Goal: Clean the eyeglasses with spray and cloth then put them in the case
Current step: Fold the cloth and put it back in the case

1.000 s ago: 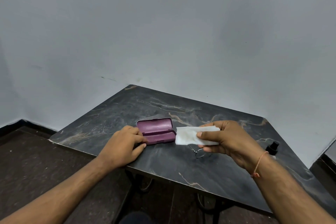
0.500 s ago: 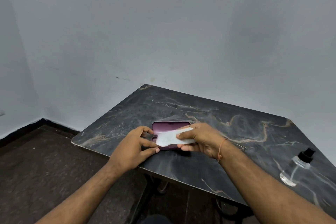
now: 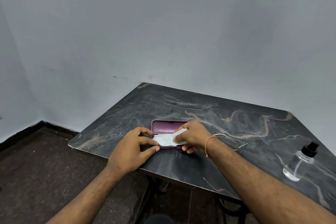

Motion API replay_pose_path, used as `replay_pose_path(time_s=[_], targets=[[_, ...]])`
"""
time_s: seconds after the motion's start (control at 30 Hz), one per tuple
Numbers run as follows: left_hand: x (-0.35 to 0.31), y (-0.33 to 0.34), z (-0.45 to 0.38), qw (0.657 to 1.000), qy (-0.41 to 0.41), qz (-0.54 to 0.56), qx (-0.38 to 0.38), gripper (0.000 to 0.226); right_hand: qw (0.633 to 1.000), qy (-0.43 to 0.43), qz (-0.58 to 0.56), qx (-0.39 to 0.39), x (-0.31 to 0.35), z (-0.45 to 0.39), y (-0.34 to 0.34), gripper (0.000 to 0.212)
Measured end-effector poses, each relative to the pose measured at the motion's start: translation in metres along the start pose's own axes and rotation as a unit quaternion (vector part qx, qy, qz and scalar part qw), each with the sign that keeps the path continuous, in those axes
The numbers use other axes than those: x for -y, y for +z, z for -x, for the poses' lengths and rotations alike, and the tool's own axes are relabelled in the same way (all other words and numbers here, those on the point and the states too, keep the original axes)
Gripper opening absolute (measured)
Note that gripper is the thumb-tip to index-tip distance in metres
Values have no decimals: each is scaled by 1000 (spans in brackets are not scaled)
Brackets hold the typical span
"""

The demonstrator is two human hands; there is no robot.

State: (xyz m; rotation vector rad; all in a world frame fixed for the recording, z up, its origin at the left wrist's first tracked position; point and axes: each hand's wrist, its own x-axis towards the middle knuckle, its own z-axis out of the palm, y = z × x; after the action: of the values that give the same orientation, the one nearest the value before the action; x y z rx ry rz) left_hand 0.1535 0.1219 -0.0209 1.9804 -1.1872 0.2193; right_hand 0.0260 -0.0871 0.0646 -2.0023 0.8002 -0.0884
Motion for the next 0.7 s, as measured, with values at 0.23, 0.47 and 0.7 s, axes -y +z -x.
replay_pose_path(time_s=[0.23,0.47,0.7], targets=[[-2,0,1,999,-9,-30,4,55,1000,-1,16,-9,-2,-8,4,21],[-2,1,-2,995,21,-83,50,35,997,-17,74,-20,-1,-9,5,17],[-4,1,0,997,17,-74,30,34,979,-53,196,-33,2,-5,-13,11]])
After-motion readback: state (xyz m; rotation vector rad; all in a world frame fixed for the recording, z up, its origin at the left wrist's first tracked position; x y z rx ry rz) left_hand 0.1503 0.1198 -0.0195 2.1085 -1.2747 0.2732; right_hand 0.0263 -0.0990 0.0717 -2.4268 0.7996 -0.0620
